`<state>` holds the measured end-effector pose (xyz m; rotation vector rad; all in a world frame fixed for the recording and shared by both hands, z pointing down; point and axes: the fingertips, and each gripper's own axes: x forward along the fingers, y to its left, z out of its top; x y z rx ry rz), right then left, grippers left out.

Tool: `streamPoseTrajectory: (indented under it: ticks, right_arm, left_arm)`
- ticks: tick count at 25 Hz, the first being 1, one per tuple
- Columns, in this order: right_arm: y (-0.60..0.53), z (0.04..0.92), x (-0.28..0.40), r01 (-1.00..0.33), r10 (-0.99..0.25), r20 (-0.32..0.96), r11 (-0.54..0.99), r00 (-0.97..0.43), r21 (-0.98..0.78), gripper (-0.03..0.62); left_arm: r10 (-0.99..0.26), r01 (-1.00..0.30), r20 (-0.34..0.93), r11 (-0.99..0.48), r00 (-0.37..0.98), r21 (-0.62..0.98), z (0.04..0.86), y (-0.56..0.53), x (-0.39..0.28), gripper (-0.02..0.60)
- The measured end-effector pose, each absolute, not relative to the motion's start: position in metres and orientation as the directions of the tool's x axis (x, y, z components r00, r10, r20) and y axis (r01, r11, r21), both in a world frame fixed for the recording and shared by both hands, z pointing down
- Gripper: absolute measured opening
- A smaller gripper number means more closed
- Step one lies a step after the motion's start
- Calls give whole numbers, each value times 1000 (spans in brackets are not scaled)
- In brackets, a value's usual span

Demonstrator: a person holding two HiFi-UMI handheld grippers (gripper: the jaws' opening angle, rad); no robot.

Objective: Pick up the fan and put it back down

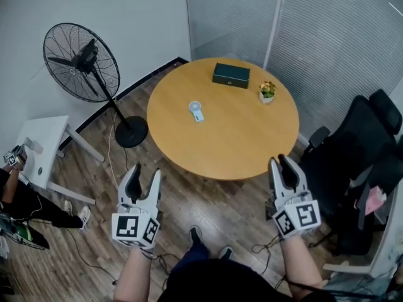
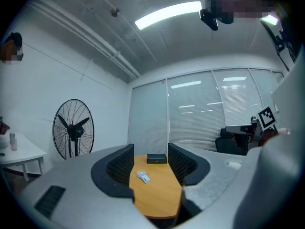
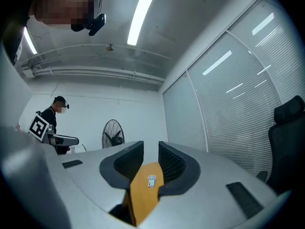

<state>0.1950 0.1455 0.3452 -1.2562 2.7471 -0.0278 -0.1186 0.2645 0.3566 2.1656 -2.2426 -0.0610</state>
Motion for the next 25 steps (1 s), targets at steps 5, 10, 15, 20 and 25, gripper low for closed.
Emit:
streamPoseTrajectory:
  ticks: [5, 10, 15, 20, 25]
  right_arm:
    - [118, 350, 149, -772, -775, -67, 632, -629, -62, 98]
    - [97, 347, 109, -795, -796, -51, 605, -604, -39, 97]
    - [81, 348, 95, -828, -828, -31, 561, -560, -17, 92]
    - [59, 356, 98, -850, -850, 3, 527, -527, -7, 89]
    - [25, 370, 101, -854, -854, 14, 520, -521, -21, 89]
  left_arm:
    - [-1000, -996, -4, 15, -16, 82, 366, 231, -169, 218]
    - [-999, -991, 15, -36, 38, 131, 385, 193, -207, 218]
    - [-994, -980, 42, -92, 100, 176, 406, 156, -222, 218]
    - [-988, -970, 61, -125, 140, 206, 422, 117, -223, 218]
    - [-986, -968, 88, -121, 143, 220, 437, 81, -222, 218]
